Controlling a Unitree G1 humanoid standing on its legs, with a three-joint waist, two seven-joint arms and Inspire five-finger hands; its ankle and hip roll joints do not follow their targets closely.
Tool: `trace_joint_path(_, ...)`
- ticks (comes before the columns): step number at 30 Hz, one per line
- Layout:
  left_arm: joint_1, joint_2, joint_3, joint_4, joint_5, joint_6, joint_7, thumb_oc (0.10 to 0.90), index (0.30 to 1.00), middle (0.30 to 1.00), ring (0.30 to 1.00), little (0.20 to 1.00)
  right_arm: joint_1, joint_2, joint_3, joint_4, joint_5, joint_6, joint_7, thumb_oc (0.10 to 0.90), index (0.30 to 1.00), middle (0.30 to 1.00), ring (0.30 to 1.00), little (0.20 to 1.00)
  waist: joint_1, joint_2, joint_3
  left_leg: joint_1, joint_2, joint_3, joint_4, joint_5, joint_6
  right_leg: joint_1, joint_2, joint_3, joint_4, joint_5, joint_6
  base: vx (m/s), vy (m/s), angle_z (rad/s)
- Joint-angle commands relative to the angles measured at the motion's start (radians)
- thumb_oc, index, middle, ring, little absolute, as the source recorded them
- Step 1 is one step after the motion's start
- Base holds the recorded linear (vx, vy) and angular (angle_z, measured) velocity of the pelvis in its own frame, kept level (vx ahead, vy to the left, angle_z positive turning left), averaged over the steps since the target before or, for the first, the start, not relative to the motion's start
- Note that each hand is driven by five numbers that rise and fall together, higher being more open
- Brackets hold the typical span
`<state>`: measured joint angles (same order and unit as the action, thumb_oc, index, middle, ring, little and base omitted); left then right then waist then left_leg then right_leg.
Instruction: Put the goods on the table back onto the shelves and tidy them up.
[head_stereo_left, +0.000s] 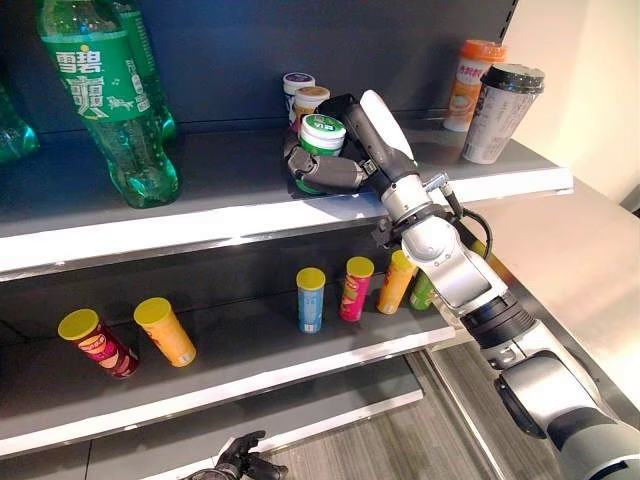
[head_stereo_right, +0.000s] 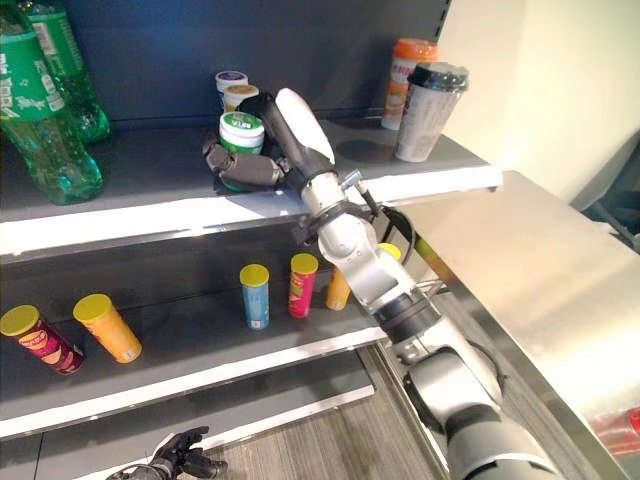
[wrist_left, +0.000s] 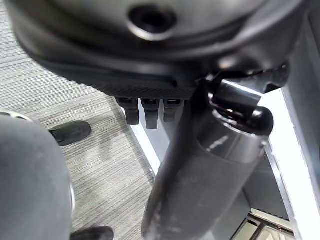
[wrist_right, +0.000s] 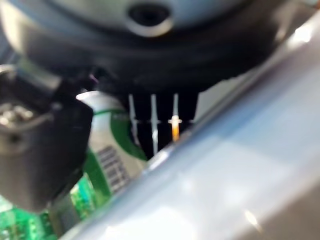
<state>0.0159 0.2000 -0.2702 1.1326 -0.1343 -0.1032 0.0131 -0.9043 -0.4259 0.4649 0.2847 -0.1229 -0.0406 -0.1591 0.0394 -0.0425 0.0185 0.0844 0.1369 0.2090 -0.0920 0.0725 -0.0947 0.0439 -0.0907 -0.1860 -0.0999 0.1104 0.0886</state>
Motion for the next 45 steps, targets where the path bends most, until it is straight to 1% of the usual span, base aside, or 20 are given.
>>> trace_joint_path(1,-0.017,0.006,-0.054,0.084,0.039,-0.025,0.005,0.800,0.900,0.900,0.900,0.900,-0.103,-0.051,-0.070,0.091,0.001,-0.026,-0.031,0.400,0.300,0.300,0.300,0.300,0.035,-0.030,0.008,0.031,-0.042,-0.022,0.005,-0.098,0.025,0.066,-0.043,0.017,0.013,-0.063,0.031,0.00,0.000,0.00)
trace_joint_path(7,-0.018,0.010,-0.056,0.090,0.033,-0.025,0.010,0.800,0.900,0.900,0.900,0.900,-0.136,-0.054,-0.062,0.159,0.016,-0.021,-0.040,0.400,0.300,0.300,0.300,0.300,0.038,-0.033,0.008,0.029,-0.042,-0.024,0.005,-0.097,0.024,0.066,-0.043,0.015,0.013,-0.064,0.031,0.00,0.000,0.00)
trace_joint_path(10,-0.018,0.015,-0.056,0.092,0.026,-0.025,0.011,0.800,0.900,0.900,0.900,0.900,-0.158,-0.051,-0.052,0.216,0.044,-0.020,-0.044,0.400,0.300,0.300,0.300,0.300,0.042,-0.035,0.007,0.029,-0.042,-0.027,0.005,-0.097,0.023,0.068,-0.041,0.011,0.013,-0.065,0.030,0.00,0.000,0.00)
trace_joint_path(15,-0.017,0.019,-0.046,0.095,0.018,-0.024,0.010,0.800,0.900,0.900,0.900,0.900,-0.159,-0.049,-0.035,0.213,0.085,-0.025,-0.019,0.400,0.300,0.300,0.300,0.300,0.042,-0.037,0.005,0.028,-0.042,-0.029,0.005,-0.097,0.021,0.069,-0.040,0.010,0.013,-0.068,0.029,0.00,0.000,0.00)
trace_joint_path(16,-0.017,0.019,-0.046,0.095,0.018,-0.024,0.010,0.800,0.900,0.900,0.900,0.900,-0.159,-0.050,-0.035,0.213,0.085,-0.025,-0.019,0.406,0.309,0.309,0.309,0.309,0.042,-0.037,0.005,0.028,-0.042,-0.029,0.005,-0.097,0.021,0.069,-0.040,0.010,0.013,-0.068,0.029,0.00,0.000,0.00)
trace_joint_path(17,-0.016,0.019,-0.044,0.095,0.019,-0.021,0.010,0.800,0.900,0.900,0.900,0.900,-0.146,-0.048,-0.039,0.198,0.097,-0.024,-0.019,0.444,0.366,0.366,0.366,0.366,0.042,-0.036,0.004,0.030,-0.043,-0.029,0.005,-0.098,0.020,0.071,-0.039,0.009,0.013,-0.070,0.029,0.00,0.000,0.00)
trace_joint_path(18,-0.013,0.018,-0.044,0.095,0.021,-0.021,0.011,0.800,0.900,0.900,0.900,0.900,-0.138,-0.045,-0.041,0.190,0.100,-0.026,-0.020,0.800,0.900,0.900,0.900,0.900,0.042,-0.035,0.004,0.031,-0.044,-0.029,0.005,-0.098,0.020,0.072,-0.038,0.009,0.013,-0.071,0.028,0.00,0.000,0.00)
trace_joint_path(21,-0.013,0.018,-0.040,0.093,0.022,-0.019,0.010,0.800,0.900,0.900,0.900,0.900,-0.125,-0.051,-0.047,0.155,0.121,-0.031,-0.015,0.800,0.900,0.900,0.900,0.900,0.041,-0.034,0.004,0.032,-0.043,-0.028,0.005,-0.098,0.019,0.074,-0.038,0.009,0.013,-0.072,0.028,0.00,0.000,0.00)
trace_joint_path(26,-0.010,0.017,-0.025,0.091,0.024,-0.014,0.014,0.800,0.900,0.900,0.900,0.900,-0.095,-0.115,-0.086,0.013,0.180,-0.054,-0.022,0.800,0.900,0.900,0.900,0.900,0.029,-0.032,0.004,0.034,-0.043,-0.024,0.005,-0.099,0.016,0.073,-0.037,0.011,0.013,-0.074,0.030,0.00,0.000,0.00)
trace_joint_path(30,-0.010,0.016,-0.014,0.092,0.028,-0.011,0.017,0.800,0.900,0.900,0.900,0.900,-0.081,-0.148,-0.107,-0.059,0.195,-0.063,-0.026,0.800,0.900,0.900,0.900,0.900,0.024,-0.031,0.003,0.035,-0.042,-0.020,0.005,-0.100,0.015,0.073,-0.036,0.012,0.013,-0.075,0.031,0.00,-0.001,-0.01)
trace_joint_path(32,-0.008,0.015,-0.008,0.092,0.033,-0.008,0.020,0.800,0.900,0.900,0.900,0.900,-0.070,-0.187,-0.132,-0.128,0.202,-0.070,-0.033,0.800,0.900,0.900,0.900,0.900,0.017,-0.030,0.001,0.036,-0.042,-0.017,0.005,-0.101,0.016,0.072,-0.035,0.013,0.013,-0.074,0.031,0.00,0.000,0.00)
trace_joint_path(37,-0.003,0.013,-0.004,0.090,0.035,-0.007,0.026,0.800,0.900,0.900,0.900,0.900,-0.055,-0.221,-0.158,-0.181,0.210,-0.074,-0.043,0.800,0.900,0.900,0.900,0.900,0.012,-0.029,-0.001,0.040,-0.042,-0.015,0.005,-0.104,0.016,0.072,-0.034,0.017,0.014,-0.075,0.031,0.00,0.000,0.00)
trace_joint_path(41,-0.003,0.011,0.005,0.092,0.034,-0.004,0.032,0.800,0.900,0.900,0.900,0.900,-0.048,-0.269,-0.189,-0.247,0.208,-0.086,-0.063,0.800,0.900,0.900,0.900,0.900,0.001,-0.029,-0.004,0.044,-0.042,-0.012,0.005,-0.108,0.017,0.071,-0.033,0.019,0.016,-0.075,0.032,0.00,0.000,0.00)
trace_joint_path(43,-0.003,0.011,0.007,0.093,0.034,-0.003,0.033,0.800,0.900,0.900,0.900,0.900,-0.044,-0.276,-0.196,-0.262,0.213,-0.090,-0.063,0.800,0.900,0.900,0.900,0.900,-0.001,-0.029,-0.003,0.044,-0.041,-0.011,0.005,-0.108,0.017,0.071,-0.034,0.020,0.016,-0.075,0.032,0.00,0.000,0.00)
trace_joint_path(45,-0.004,0.008,0.018,0.095,0.034,-0.003,0.035,0.800,0.900,0.900,0.900,0.900,-0.027,-0.303,-0.220,-0.312,0.244,-0.109,-0.062,0.800,0.900,0.900,0.900,0.900,-0.011,-0.028,-0.002,0.045,-0.040,-0.006,0.005,-0.108,0.016,0.070,-0.033,0.024,0.017,-0.075,0.033,0.00,0.000,0.00)
